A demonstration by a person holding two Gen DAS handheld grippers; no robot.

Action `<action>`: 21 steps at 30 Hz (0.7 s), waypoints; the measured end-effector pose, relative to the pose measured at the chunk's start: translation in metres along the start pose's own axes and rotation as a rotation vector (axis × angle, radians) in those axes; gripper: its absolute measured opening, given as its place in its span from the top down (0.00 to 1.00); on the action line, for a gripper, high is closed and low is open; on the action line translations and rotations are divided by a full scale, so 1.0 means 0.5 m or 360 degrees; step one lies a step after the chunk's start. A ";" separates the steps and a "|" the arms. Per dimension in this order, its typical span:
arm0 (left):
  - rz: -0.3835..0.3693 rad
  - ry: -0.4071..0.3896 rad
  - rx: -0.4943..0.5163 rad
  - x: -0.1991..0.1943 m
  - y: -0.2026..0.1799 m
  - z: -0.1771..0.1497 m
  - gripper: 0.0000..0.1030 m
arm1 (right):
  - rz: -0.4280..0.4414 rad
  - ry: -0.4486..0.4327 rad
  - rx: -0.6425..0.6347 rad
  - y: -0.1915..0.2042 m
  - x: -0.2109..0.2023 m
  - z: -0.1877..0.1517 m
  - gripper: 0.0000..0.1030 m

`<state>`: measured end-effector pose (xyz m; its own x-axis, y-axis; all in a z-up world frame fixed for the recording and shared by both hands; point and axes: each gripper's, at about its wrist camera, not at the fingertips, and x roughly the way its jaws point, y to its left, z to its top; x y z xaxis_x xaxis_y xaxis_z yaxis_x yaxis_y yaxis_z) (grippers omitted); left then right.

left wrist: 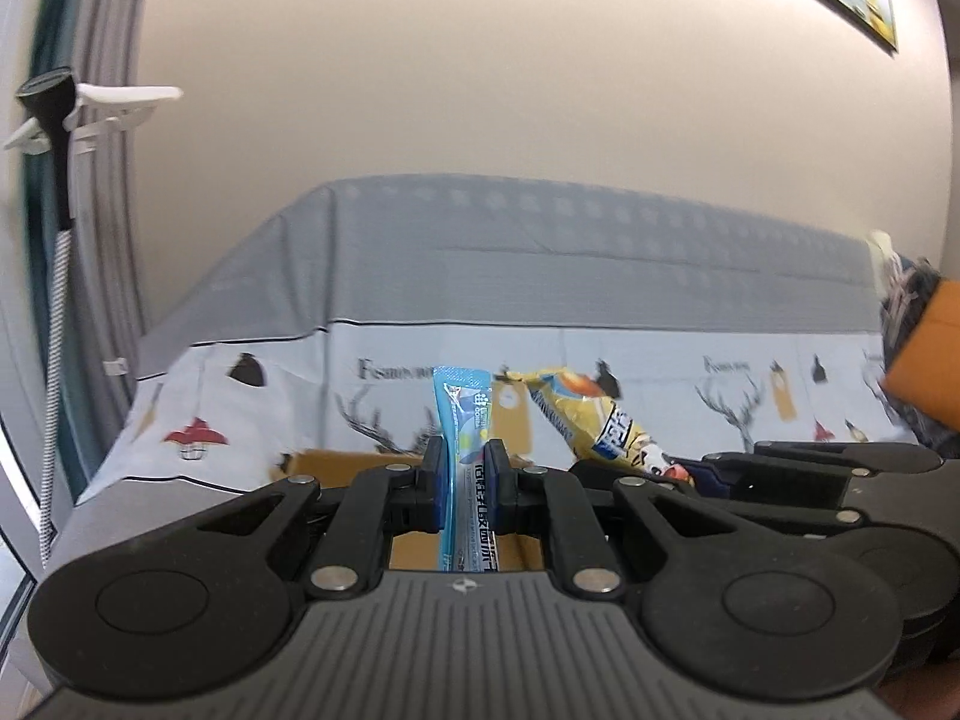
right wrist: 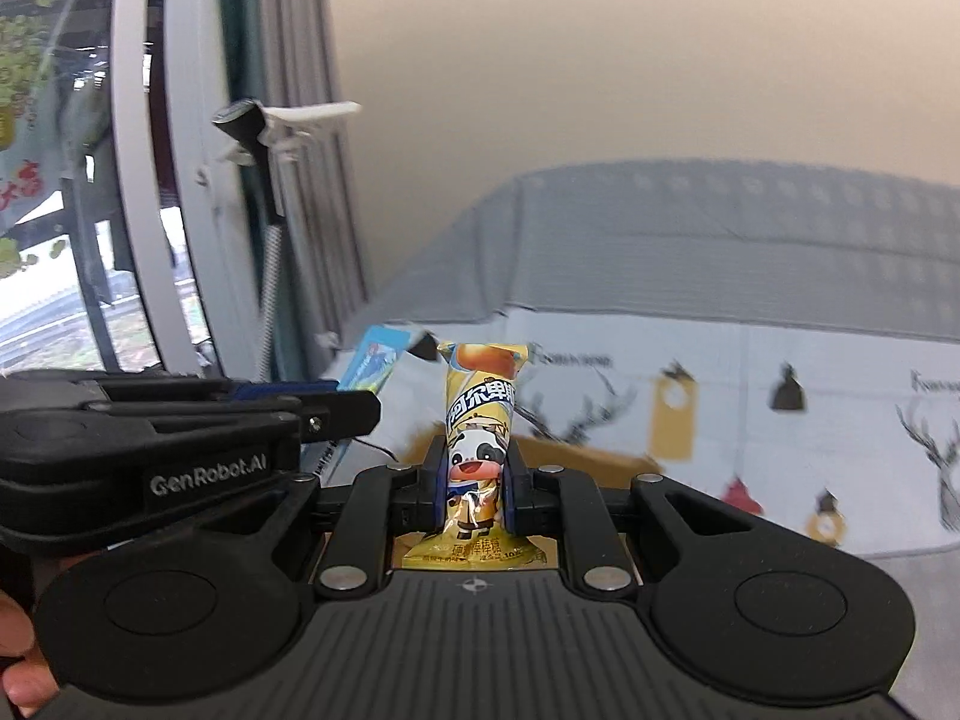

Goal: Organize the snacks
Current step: 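Carry both snacks into the box and open both tools to release them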

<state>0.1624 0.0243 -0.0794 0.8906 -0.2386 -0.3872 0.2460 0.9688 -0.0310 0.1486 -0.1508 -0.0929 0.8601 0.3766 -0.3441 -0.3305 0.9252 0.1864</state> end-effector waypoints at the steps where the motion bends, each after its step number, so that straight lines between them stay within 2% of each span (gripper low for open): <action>1: 0.0013 -0.0003 -0.0009 0.006 0.012 0.000 0.87 | 0.0010 -0.0006 -0.0008 0.007 0.009 0.006 0.83; 7: 0.0046 0.0064 -0.0034 0.095 0.068 -0.027 0.87 | 0.0017 0.0047 -0.0066 0.036 0.092 0.008 0.83; 13: 0.0052 0.0205 -0.0083 0.235 0.113 -0.084 0.87 | -0.0007 0.0262 -0.0040 0.006 0.225 -0.049 0.83; 21: 0.0049 0.0523 -0.0090 0.422 0.148 -0.188 0.87 | -0.0103 0.0533 0.0045 -0.057 0.385 -0.149 0.83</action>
<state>0.3326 0.0519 -0.2501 0.7241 -0.1836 -0.6648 0.1911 0.9796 -0.0624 0.2948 -0.1012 -0.2332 0.7019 0.3156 -0.6385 -0.2644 0.9479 0.1779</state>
